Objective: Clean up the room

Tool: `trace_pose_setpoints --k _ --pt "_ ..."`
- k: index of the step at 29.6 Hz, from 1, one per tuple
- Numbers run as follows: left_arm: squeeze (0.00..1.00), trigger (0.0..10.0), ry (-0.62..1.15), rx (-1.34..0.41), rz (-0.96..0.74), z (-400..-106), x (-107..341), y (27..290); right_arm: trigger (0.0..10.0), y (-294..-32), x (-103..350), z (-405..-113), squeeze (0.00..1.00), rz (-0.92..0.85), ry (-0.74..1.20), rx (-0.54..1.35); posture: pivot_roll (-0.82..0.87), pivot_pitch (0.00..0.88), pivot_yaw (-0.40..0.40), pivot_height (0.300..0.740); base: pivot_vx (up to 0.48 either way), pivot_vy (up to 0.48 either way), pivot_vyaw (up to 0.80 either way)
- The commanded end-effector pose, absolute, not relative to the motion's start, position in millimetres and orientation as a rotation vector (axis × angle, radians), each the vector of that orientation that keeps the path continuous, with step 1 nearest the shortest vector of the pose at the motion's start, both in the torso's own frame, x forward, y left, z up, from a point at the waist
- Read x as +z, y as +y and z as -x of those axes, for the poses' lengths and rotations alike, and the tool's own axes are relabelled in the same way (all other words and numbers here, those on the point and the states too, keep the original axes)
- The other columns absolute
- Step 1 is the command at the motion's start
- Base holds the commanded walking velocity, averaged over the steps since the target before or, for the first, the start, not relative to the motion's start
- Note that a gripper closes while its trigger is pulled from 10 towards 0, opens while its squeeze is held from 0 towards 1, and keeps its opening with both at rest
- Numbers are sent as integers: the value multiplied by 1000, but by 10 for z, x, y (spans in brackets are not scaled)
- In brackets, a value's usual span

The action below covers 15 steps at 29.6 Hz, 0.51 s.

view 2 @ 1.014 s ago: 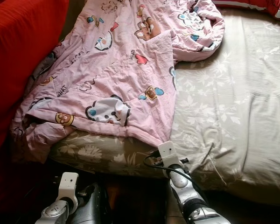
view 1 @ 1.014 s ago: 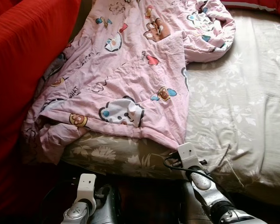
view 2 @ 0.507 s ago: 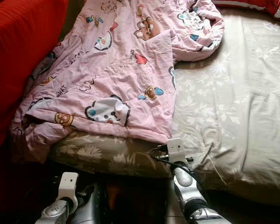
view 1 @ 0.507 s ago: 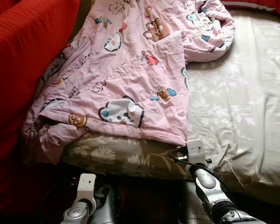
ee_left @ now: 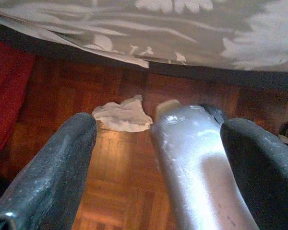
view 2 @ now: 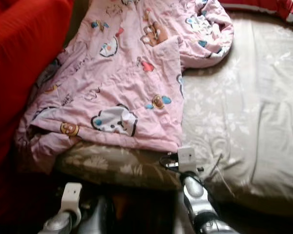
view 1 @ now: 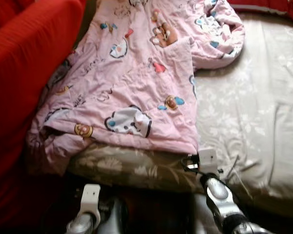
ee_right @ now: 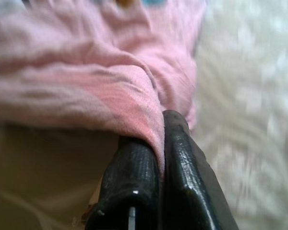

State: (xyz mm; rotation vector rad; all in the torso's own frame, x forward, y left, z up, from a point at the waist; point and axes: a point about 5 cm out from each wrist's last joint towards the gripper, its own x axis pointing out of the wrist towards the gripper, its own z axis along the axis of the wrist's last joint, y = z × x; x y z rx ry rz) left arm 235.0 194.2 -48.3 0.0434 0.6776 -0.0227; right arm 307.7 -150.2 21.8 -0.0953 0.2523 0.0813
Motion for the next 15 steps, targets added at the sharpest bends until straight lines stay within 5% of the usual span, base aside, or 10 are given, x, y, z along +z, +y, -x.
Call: trace_pose_setpoints --k 1,7,15 --pt "0 10000 733 -18 -59 -2224 -567 1983 10000 -1429 209 -3055 0 80 240 96 -35 218 97 701 0 0 0" --pt "0 10000 737 -13 -59 -2211 -575 1990 10000 -1395 229 -3058 0 75 222 101 -37 207 94 740 0 0 0" --pt "0 10000 739 -12 -51 -2182 -592 1978 10000 -1383 247 -3058 0 68 205 111 -38 197 89 740 0 0 0"
